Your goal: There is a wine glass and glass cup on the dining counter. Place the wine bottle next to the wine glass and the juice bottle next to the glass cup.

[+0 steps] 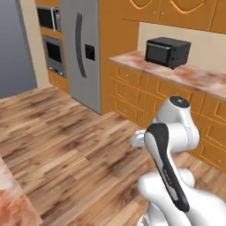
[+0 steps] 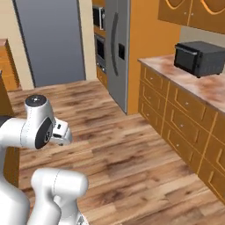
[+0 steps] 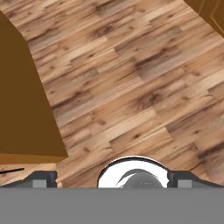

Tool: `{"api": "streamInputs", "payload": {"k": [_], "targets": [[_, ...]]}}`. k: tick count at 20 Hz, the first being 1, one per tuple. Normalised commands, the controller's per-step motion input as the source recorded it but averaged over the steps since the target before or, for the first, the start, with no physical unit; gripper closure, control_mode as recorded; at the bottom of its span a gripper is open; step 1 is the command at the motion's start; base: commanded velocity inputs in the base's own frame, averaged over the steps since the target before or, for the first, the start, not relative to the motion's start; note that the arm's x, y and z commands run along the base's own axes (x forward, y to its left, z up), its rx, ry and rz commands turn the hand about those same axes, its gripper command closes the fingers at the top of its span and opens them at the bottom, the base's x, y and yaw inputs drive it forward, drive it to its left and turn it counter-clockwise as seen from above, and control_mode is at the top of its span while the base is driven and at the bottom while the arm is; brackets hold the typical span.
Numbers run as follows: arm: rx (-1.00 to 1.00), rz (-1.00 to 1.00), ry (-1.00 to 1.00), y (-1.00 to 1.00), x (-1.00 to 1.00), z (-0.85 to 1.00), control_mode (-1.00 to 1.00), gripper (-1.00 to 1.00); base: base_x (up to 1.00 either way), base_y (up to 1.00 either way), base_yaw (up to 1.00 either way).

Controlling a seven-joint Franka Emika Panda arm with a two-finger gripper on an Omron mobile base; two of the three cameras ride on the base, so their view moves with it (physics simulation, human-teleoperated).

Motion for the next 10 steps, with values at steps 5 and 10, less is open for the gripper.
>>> {"api": "streamInputs", "payload": {"k": [5, 10], "targets": [[0.00, 0.00, 0.00, 0.00, 0.00, 0.00, 1.00, -1.00, 0.51, 0.00, 0.49], [0.00, 0.00, 0.00, 0.00, 0.00, 0.00, 1.00, -1.00, 0.84, 0.00, 0.17]]}}
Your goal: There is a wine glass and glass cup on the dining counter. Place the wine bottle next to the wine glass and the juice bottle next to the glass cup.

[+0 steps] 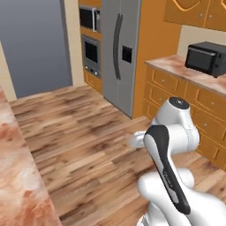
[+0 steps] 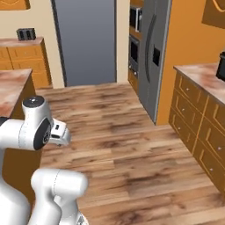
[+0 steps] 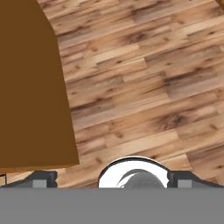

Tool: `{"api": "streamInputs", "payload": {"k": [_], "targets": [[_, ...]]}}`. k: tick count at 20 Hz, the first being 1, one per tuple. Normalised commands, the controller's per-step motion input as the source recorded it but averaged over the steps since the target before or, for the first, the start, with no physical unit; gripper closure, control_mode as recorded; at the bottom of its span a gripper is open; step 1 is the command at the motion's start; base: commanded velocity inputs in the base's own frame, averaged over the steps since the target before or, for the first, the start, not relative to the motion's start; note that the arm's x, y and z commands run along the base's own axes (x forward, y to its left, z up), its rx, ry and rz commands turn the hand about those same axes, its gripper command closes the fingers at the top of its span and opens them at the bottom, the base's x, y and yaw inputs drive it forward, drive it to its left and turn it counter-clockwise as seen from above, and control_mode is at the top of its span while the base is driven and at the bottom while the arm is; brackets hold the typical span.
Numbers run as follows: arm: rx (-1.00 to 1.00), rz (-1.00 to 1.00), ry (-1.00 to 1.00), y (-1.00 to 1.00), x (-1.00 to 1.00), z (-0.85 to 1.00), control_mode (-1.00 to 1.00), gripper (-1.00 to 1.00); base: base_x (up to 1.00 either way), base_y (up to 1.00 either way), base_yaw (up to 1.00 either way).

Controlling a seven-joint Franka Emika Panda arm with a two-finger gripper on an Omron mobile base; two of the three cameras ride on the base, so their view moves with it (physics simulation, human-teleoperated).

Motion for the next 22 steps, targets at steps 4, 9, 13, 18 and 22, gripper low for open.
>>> {"api": "streamInputs", "payload": {"k": [4, 9, 13, 18, 22], "targets": [[0.00, 0.00, 0.00, 0.00, 0.00, 0.00, 1.00, -1.00, 0.88, 0.00, 0.12], [0.00, 0.00, 0.00, 0.00, 0.00, 0.00, 1.00, -1.00, 0.89, 0.00, 0.09], [0.00, 0.00, 0.00, 0.00, 0.00, 0.00, 1.00, -1.00, 0.90, 0.00, 0.07], [0.00, 0.00, 0.00, 0.00, 0.00, 0.00, 1.00, -1.00, 0.90, 0.00, 0.10], [0.00, 0.00, 0.00, 0.00, 0.00, 0.00, 1.00, -1.00, 0.90, 0.00, 0.08]]}}
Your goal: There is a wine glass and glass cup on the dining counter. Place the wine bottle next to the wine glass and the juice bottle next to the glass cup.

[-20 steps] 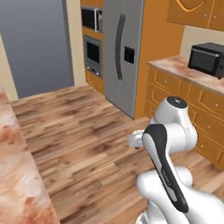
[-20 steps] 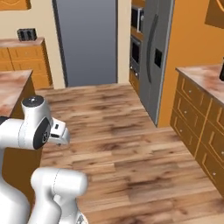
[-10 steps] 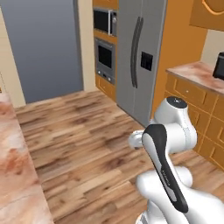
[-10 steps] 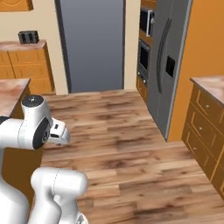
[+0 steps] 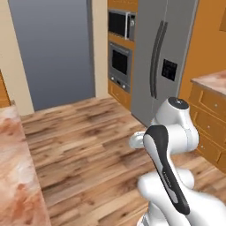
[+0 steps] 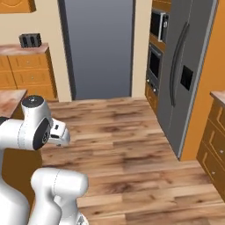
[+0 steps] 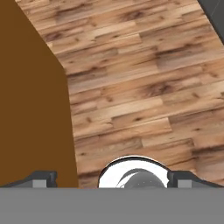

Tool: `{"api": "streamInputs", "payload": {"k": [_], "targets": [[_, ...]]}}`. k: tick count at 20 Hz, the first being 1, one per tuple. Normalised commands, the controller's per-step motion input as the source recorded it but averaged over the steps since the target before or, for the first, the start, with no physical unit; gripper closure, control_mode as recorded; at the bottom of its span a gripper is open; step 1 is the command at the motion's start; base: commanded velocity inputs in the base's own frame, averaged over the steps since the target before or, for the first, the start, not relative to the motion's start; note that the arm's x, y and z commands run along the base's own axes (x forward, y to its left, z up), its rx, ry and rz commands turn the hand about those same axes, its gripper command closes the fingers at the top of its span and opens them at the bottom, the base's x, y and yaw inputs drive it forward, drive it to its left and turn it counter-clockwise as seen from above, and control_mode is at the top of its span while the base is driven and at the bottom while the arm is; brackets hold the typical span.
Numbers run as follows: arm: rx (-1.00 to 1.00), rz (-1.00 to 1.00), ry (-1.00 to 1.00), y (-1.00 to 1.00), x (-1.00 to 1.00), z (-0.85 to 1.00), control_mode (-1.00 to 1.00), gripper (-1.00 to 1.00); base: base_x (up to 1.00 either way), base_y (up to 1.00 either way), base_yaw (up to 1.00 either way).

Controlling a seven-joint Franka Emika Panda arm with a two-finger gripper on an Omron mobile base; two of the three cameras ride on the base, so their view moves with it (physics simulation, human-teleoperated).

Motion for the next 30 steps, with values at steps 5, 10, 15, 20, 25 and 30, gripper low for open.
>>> {"api": "streamInputs", "payload": {"k": [5, 10, 15, 20, 25, 30], "targets": [[0.00, 0.00, 0.00, 0.00, 0.00, 0.00, 1.00, -1.00, 0.91, 0.00, 0.08], [0.00, 0.00, 0.00, 0.00, 0.00, 0.00, 1.00, -1.00, 0.91, 0.00, 0.08], [0.00, 0.00, 0.00, 0.00, 0.00, 0.00, 1.00, -1.00, 0.91, 0.00, 0.08], [0.00, 0.00, 0.00, 0.00, 0.00, 0.00, 1.00, -1.00, 0.90, 0.00, 0.08], [0.00, 0.00, 0.00, 0.00, 0.00, 0.00, 1.00, -1.00, 0.90, 0.00, 0.08], [0.00, 0.00, 0.00, 0.00, 0.00, 0.00, 1.00, -1.00, 0.90, 0.00, 0.09]]}}
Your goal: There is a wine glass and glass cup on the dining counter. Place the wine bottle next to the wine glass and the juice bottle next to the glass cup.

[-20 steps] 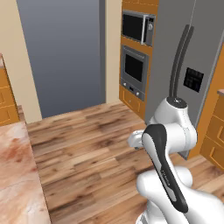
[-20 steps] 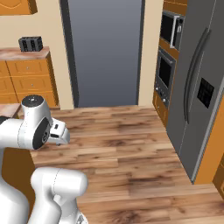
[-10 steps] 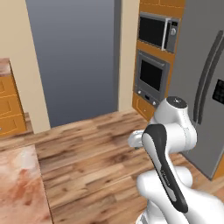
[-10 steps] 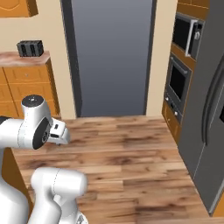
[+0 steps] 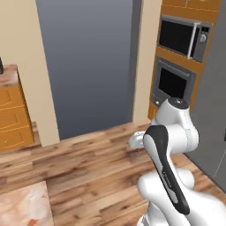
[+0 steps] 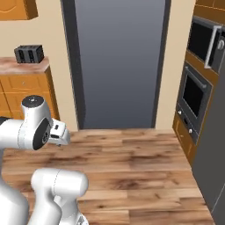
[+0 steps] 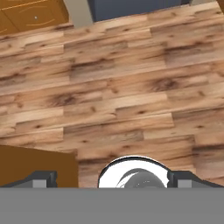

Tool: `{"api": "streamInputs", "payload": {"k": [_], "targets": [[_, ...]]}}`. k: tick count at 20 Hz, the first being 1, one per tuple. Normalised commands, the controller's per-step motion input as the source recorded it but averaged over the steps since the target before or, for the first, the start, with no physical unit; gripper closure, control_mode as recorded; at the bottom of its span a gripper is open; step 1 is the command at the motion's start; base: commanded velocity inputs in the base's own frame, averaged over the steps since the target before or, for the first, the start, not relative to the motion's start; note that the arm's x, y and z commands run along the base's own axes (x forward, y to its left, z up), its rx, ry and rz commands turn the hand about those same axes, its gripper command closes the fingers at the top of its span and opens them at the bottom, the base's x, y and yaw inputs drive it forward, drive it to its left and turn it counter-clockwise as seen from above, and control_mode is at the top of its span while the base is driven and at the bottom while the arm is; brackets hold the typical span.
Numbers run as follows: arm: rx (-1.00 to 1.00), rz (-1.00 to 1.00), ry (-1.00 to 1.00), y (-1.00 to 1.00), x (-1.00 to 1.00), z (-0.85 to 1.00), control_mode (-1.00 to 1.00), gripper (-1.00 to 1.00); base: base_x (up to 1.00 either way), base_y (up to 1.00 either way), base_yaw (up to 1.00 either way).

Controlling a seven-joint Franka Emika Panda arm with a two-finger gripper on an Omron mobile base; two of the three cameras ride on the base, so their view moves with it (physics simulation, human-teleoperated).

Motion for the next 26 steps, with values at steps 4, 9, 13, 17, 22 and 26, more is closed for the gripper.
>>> {"api": "streamInputs", "payload": {"k": [4, 9, 13, 17, 22, 26], "targets": [[0.00, 0.00, 0.00, 0.00, 0.00, 0.00, 1.00, -1.00, 0.88, 0.00, 0.12], [0.00, 0.00, 0.00, 0.00, 0.00, 0.00, 1.00, -1.00, 0.87, 0.00, 0.12], [0.00, 0.00, 0.00, 0.00, 0.00, 0.00, 1.00, -1.00, 0.87, 0.00, 0.13], [0.00, 0.00, 0.00, 0.00, 0.00, 0.00, 1.00, -1.00, 0.87, 0.00, 0.15], [0.00, 0.00, 0.00, 0.00, 0.00, 0.00, 1.00, -1.00, 0.76, 0.03, 0.33], [0.00, 0.00, 0.00, 0.00, 0.00, 0.00, 1.00, -1.00, 0.69, 0.02, 0.41]]}}
